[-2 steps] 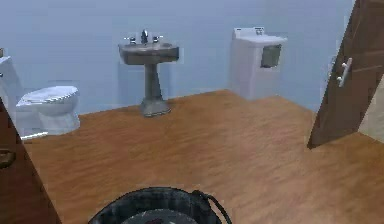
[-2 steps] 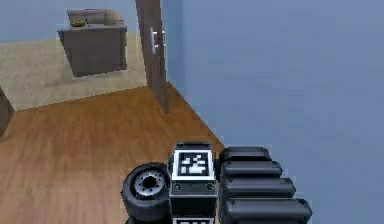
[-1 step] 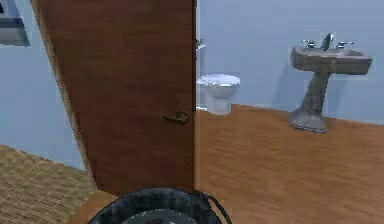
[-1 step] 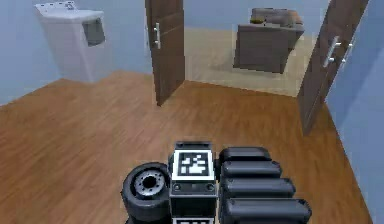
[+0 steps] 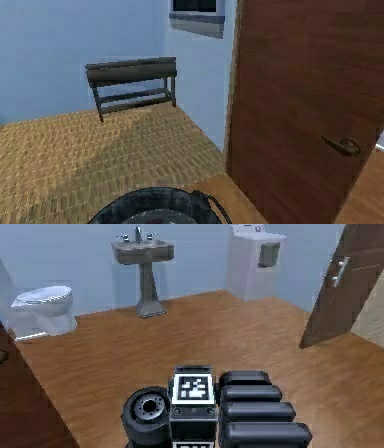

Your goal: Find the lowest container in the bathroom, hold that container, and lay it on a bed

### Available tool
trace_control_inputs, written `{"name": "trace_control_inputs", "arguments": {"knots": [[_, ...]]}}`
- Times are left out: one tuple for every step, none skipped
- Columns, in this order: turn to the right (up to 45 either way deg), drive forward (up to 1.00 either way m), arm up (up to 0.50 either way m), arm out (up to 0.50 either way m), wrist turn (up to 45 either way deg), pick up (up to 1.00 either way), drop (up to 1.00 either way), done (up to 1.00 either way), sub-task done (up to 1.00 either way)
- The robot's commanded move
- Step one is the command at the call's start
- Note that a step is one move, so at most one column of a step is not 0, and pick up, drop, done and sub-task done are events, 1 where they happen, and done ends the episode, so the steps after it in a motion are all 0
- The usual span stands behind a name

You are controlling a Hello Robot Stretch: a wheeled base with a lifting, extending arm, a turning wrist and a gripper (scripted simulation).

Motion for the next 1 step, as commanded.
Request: {"name": "trace_control_inputs", "arguments": {"knots": [[-36.0,0.00,0.00,0.00,0.0,0.00,0.00,0.00,0.00]]}}
